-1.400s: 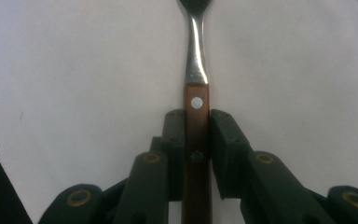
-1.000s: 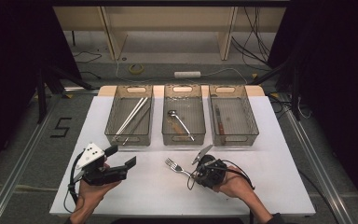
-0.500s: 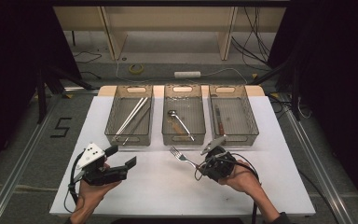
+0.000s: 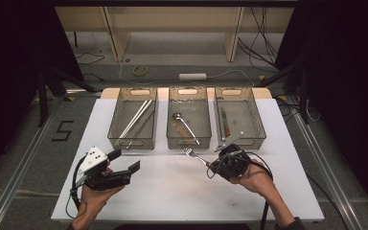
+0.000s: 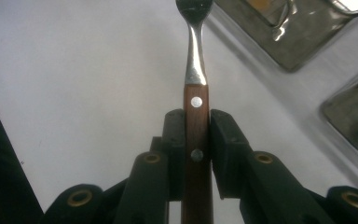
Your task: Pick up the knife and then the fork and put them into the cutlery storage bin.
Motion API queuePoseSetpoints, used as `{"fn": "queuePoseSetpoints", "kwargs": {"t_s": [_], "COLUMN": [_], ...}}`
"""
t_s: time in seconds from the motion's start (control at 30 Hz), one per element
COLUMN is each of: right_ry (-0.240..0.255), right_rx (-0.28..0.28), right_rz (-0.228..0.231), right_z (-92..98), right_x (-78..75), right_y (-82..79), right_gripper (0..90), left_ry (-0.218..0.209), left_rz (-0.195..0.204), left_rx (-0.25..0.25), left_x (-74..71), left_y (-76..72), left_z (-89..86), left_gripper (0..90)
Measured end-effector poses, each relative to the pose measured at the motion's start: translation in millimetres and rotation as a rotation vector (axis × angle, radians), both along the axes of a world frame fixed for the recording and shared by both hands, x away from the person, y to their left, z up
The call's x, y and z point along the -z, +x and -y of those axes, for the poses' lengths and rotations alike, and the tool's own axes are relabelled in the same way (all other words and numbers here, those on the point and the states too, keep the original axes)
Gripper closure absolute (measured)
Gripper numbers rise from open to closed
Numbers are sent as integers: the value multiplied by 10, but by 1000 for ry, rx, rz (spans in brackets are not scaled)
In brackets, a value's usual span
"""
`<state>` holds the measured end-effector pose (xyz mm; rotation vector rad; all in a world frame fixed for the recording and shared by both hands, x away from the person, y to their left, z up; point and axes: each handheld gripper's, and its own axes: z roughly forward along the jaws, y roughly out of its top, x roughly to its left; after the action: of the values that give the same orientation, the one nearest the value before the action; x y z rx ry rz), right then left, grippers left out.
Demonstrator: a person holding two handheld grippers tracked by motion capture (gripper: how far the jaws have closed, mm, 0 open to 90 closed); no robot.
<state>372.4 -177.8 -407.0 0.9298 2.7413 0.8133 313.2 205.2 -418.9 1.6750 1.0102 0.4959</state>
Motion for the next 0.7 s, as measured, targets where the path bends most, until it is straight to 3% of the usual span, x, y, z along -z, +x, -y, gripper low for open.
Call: {"fn": "queuePoseSetpoints", "kwargs": {"t_s": [0.37,0.7], "right_ry": [33,64], "right_rx": [22,81], "right_rz": [39,61], "right_z": [94,219], "right_x": [-188,-322], "right_y": [70,284], "right_gripper": [775,775], "left_ry": [-1,-4], "left_rz": [-2,-3], "left_rx": [-6,-12], "left_x": [4,7], "left_y": [3,7], "left_z": [-3,-16], "left_gripper": [155,155]}}
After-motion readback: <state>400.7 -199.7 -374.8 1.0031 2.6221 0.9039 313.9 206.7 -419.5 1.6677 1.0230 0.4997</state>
